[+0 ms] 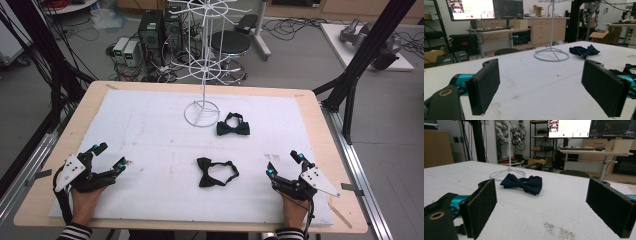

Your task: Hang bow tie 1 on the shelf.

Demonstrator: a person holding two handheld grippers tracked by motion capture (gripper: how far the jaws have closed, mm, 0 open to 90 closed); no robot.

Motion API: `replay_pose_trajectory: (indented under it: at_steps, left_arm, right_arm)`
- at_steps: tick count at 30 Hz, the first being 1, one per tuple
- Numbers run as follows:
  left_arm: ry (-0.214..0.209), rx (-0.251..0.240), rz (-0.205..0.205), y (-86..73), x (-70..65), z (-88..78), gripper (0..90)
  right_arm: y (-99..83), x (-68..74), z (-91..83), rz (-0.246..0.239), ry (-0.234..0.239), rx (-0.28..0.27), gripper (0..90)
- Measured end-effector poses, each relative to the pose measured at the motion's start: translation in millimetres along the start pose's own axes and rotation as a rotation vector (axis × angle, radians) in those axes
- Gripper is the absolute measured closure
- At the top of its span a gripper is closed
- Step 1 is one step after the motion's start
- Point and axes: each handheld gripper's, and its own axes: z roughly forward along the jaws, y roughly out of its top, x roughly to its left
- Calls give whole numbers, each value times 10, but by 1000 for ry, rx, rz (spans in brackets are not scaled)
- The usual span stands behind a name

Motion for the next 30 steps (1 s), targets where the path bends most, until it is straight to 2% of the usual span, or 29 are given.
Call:
replay_pose_trajectory:
  at_steps: [12,18,25,30]
  left_arm:
    - [1,-1,11,1,-12,4,158]
    - [0,-3,4,0,-9,3,158]
    - [2,-1,1,0,-2,0,158]
    - [3,0,2,1,-1,-1,158]
  right_arm:
    - [2,-5,2,5,3,3,91]
    - [8,-9,13,8,4,13,91]
    - [28,-33,45,31,10,54,91]
    - [66,-42,80,38,36,95,91]
